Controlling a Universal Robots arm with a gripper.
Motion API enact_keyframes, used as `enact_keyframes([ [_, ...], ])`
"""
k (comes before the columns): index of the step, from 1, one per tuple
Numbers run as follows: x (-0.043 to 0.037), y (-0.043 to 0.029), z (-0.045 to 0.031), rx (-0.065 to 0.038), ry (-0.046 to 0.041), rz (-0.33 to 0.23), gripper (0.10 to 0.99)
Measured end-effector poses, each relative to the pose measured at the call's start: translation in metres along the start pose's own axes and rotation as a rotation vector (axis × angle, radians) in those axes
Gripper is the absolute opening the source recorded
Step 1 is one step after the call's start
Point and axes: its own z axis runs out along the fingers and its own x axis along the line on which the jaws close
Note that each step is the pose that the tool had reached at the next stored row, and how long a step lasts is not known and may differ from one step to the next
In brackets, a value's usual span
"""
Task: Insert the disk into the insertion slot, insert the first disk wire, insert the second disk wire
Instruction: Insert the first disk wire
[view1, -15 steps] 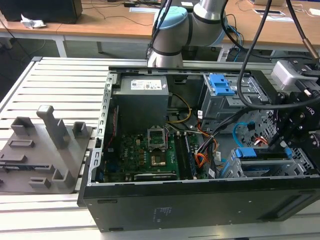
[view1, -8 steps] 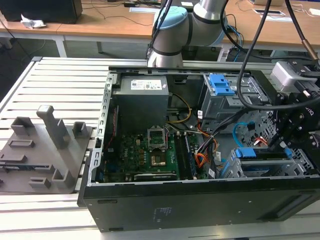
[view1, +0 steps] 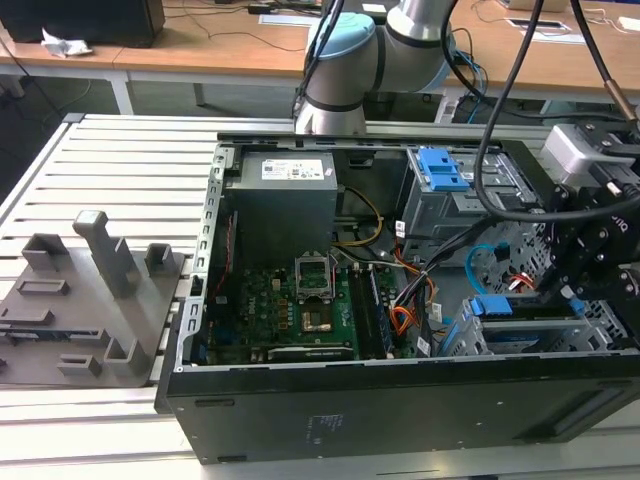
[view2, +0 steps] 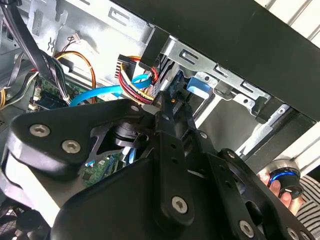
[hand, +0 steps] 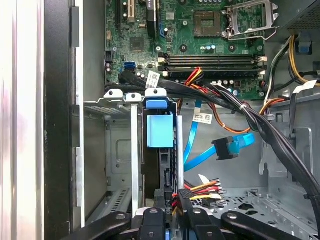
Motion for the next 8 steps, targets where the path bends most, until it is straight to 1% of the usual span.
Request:
enact_keyframes([
  [1,0.0000,0.0001,-0.0020,0.000,0.0001,0.000,0.247],
  [6,0.0002,0.0011,-0.0215,0.000,0.0001,0.000,0.247],
  [7,0.0003,0.0014,-0.0270,0.000,0.0000,0.000,0.247],
  [8,0.0004,0.0015,-0.0300,0.000,0.0000,0.000,0.247],
])
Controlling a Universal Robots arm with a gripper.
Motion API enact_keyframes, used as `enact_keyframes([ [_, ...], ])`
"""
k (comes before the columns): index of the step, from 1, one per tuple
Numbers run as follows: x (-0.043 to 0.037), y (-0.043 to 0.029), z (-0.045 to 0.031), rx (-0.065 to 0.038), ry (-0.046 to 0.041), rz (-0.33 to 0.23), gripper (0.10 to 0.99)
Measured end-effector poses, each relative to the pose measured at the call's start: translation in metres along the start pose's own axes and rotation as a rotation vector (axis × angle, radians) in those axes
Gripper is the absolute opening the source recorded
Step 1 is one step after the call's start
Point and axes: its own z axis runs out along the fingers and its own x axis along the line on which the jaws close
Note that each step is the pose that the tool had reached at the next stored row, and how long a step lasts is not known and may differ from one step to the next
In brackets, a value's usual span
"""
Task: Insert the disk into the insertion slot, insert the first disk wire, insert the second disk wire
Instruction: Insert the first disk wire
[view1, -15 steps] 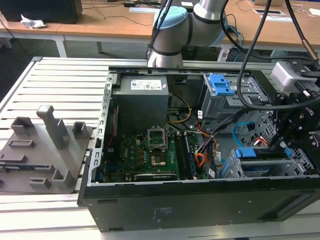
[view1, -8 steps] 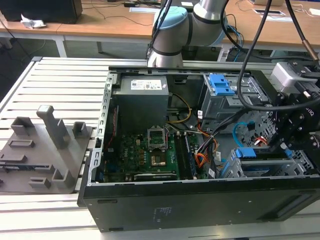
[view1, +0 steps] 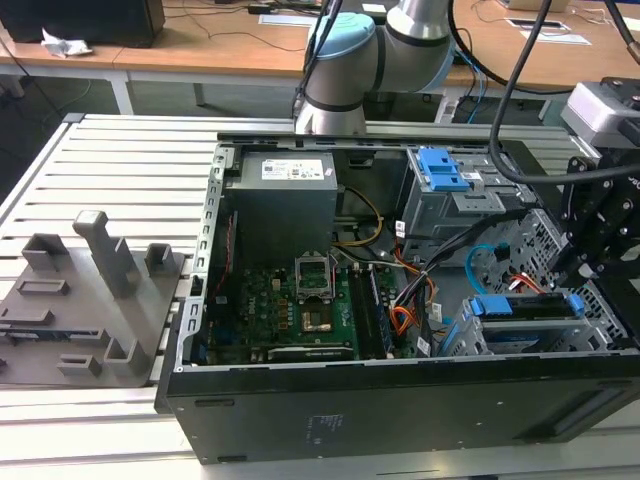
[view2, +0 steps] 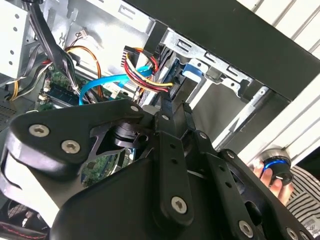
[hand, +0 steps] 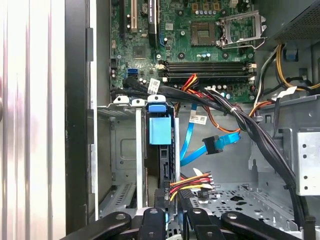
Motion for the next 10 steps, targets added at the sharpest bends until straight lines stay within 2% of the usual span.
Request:
enact_keyframes([
  [7,0.0000,0.0000,-0.0004,0.000,0.0000,0.000,0.247],
  [8,0.0000,0.0000,-0.0004,0.000,0.0000,0.000,0.165],
  [9,0.0000,0.0000,-0.0004,0.000,0.0000,0.000,0.165],
  [10,0.0000,0.0000,-0.0004,0.000,0.0000,0.000,0.106],
])
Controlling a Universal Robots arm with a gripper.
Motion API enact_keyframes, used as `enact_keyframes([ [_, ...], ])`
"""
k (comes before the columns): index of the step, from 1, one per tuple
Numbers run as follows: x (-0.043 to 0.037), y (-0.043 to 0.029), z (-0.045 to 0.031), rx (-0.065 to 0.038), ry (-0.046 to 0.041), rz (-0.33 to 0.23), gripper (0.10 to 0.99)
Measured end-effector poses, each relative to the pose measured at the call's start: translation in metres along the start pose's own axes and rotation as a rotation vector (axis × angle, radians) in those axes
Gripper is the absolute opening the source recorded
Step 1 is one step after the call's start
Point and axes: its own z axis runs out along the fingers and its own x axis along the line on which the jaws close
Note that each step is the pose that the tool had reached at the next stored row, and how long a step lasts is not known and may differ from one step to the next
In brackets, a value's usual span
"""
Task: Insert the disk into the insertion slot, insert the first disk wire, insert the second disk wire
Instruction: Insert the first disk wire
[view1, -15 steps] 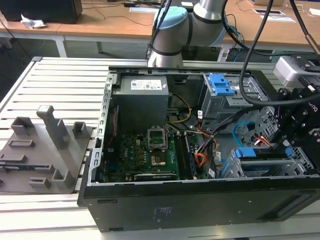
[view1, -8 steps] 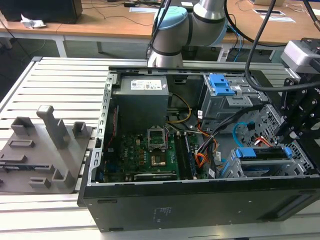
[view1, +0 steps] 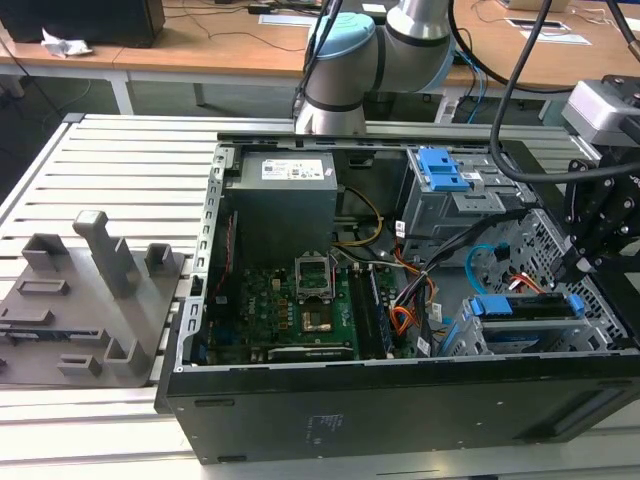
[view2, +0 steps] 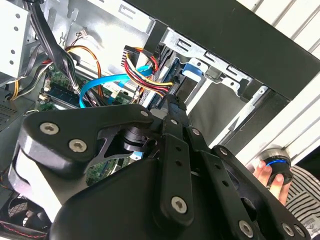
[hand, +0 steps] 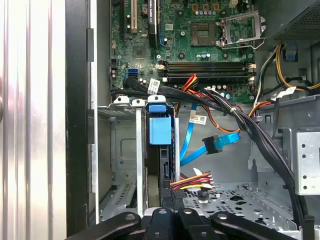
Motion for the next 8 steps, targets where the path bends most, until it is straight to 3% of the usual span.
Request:
enact_keyframes([
  [8,0.0000,0.0000,-0.0003,0.000,0.0000,0.000,0.106],
])
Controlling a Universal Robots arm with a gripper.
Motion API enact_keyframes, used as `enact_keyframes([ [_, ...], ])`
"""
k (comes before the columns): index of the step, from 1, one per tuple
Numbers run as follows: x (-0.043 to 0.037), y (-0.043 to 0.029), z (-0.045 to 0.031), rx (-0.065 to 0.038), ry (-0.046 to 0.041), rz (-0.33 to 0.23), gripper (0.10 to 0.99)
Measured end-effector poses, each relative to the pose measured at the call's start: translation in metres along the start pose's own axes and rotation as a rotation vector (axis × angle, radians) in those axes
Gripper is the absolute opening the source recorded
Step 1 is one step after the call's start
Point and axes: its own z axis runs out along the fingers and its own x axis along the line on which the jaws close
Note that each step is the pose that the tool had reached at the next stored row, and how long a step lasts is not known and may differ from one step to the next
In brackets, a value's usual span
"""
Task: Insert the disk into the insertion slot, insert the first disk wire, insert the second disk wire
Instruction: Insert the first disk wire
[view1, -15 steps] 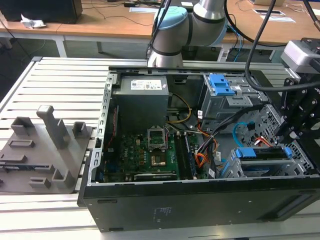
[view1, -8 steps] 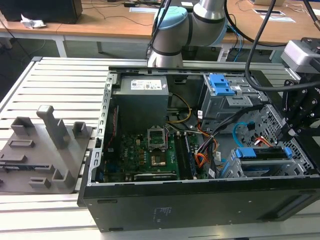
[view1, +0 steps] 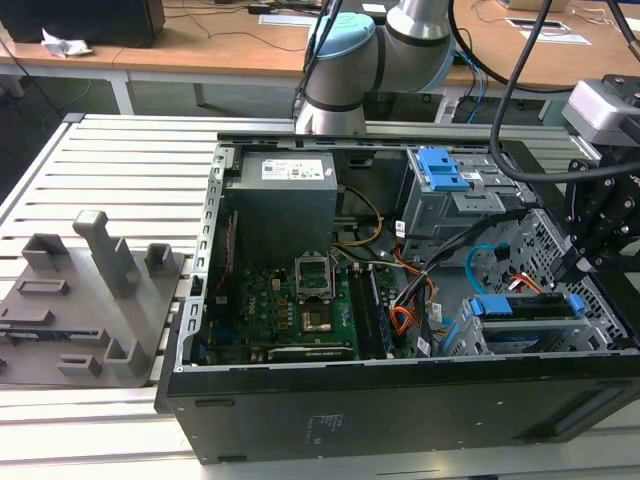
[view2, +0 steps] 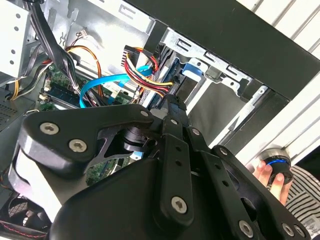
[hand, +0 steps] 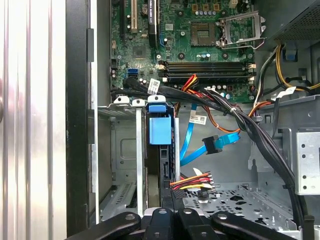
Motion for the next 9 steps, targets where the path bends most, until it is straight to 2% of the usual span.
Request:
enact_keyframes([
  [7,0.0000,0.0003,-0.0003,0.000,0.0002,0.000,0.106],
  [9,0.0000,0.0035,-0.0002,0.000,0.0002,0.000,0.106],
])
